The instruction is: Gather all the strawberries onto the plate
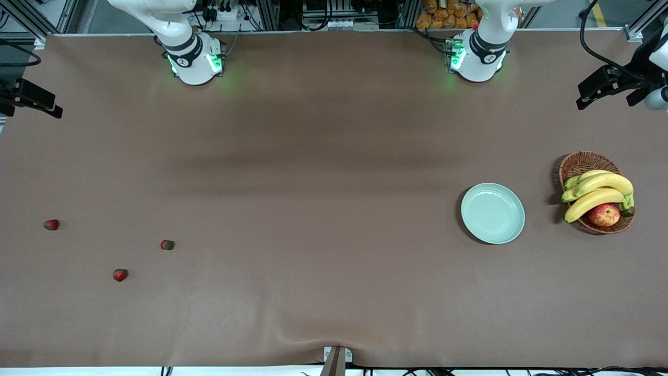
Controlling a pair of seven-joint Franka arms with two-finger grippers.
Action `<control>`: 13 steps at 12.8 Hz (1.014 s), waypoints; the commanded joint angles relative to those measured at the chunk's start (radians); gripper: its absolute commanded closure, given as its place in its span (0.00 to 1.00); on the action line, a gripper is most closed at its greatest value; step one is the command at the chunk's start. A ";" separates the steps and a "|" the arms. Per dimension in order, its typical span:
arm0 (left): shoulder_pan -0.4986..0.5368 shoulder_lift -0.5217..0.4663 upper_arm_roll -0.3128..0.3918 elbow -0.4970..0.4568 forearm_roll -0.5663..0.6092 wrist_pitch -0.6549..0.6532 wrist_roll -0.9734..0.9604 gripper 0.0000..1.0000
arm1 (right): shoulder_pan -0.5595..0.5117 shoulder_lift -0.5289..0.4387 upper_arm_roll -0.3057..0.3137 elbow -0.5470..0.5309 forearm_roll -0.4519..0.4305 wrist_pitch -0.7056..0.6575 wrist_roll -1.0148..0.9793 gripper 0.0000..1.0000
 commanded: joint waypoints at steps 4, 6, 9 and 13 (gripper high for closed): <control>-0.022 0.003 0.003 0.034 0.066 -0.037 -0.002 0.00 | -0.014 -0.014 0.010 0.000 -0.002 -0.001 0.010 0.00; -0.022 0.026 0.002 0.057 0.056 -0.040 0.000 0.00 | -0.014 -0.014 0.010 0.000 -0.002 -0.001 0.010 0.00; -0.026 0.028 -0.003 0.052 0.042 -0.043 0.006 0.00 | -0.014 -0.014 0.010 0.000 -0.002 -0.001 0.010 0.00; -0.026 0.026 -0.012 0.048 0.022 -0.054 0.008 0.00 | -0.014 -0.014 0.010 0.000 -0.002 -0.001 0.010 0.00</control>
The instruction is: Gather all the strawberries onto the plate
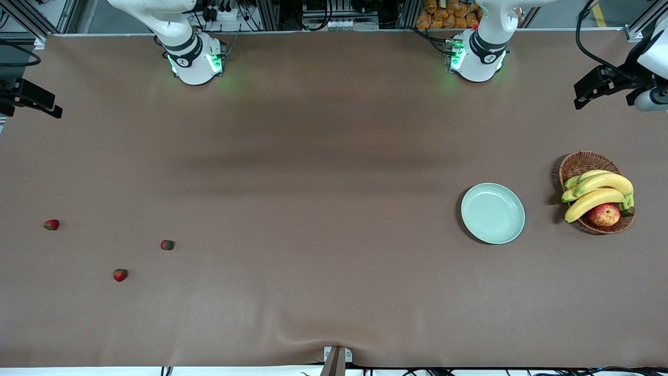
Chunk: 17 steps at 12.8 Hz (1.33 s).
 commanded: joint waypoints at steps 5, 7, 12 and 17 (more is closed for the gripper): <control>-0.006 0.023 -0.006 0.027 -0.016 -0.026 -0.004 0.00 | -0.016 -0.014 0.009 -0.001 -0.003 -0.002 0.010 0.00; -0.003 0.025 -0.006 0.027 -0.018 -0.019 -0.004 0.00 | -0.019 -0.014 0.009 -0.001 -0.002 -0.002 0.010 0.00; 0.012 0.023 -0.003 0.023 -0.016 -0.018 -0.004 0.00 | -0.017 -0.005 0.009 -0.003 -0.002 0.002 0.009 0.00; 0.020 0.022 0.003 0.021 -0.016 -0.021 -0.006 0.00 | -0.020 0.015 0.009 -0.004 -0.002 0.004 -0.004 0.00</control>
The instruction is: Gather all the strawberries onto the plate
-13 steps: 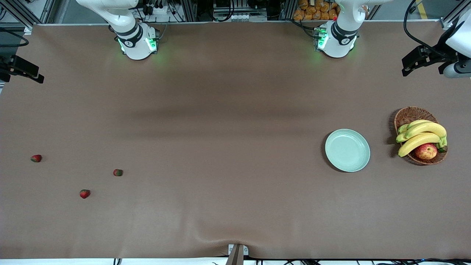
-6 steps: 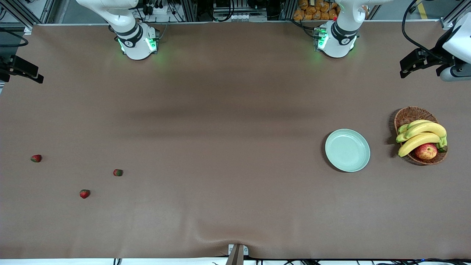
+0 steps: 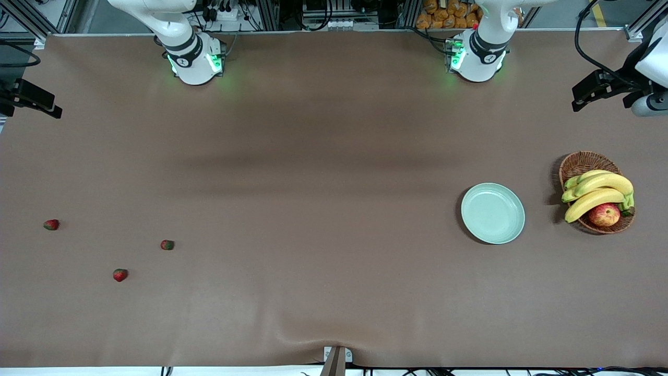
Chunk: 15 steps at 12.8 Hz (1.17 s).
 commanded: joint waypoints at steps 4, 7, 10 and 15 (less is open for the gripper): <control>0.008 0.007 -0.002 0.025 -0.011 -0.016 -0.006 0.00 | -0.006 0.114 0.011 -0.016 -0.003 0.069 -0.004 0.00; 0.006 0.010 -0.002 0.025 -0.011 -0.016 -0.006 0.00 | -0.012 0.209 0.013 -0.047 -0.008 0.170 -0.005 0.00; 0.005 0.010 -0.003 0.025 -0.011 -0.013 -0.006 0.00 | -0.003 0.265 0.013 -0.122 -0.008 0.333 -0.026 0.00; 0.003 0.012 -0.005 0.024 -0.011 -0.009 -0.006 0.00 | -0.006 0.411 0.013 -0.154 -0.009 0.531 -0.169 0.00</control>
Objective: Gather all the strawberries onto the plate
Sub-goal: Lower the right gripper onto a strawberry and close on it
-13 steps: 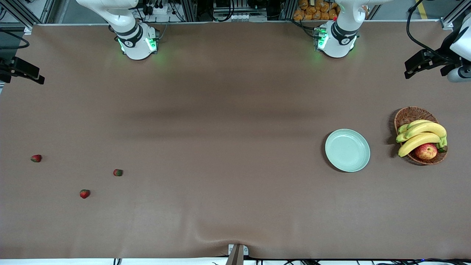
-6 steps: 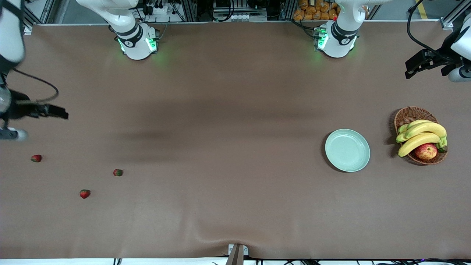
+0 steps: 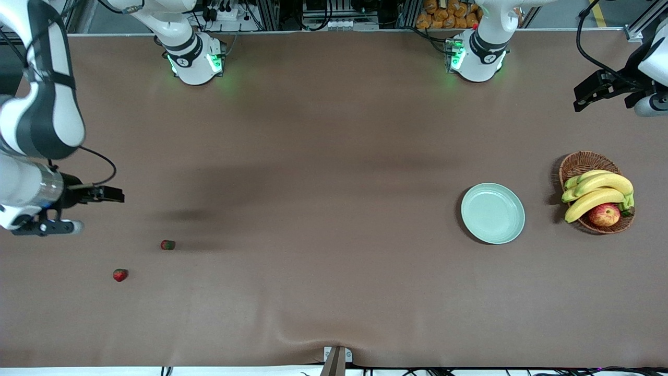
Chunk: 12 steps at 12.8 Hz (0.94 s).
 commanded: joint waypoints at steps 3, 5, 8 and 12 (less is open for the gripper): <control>0.006 0.011 -0.002 0.020 -0.010 -0.006 0.004 0.00 | 0.030 0.114 0.008 -0.003 -0.009 0.150 -0.128 0.00; 0.003 0.022 -0.002 0.021 -0.010 0.003 0.004 0.00 | 0.049 0.160 0.008 -0.003 -0.012 0.244 -0.238 0.00; -0.003 0.023 -0.004 0.026 -0.010 0.013 0.002 0.00 | 0.062 0.223 0.008 -0.003 -0.011 0.363 -0.436 0.00; -0.008 0.029 -0.005 0.026 -0.010 0.020 -0.007 0.00 | 0.059 0.292 0.008 -0.001 -0.006 0.419 -0.490 0.00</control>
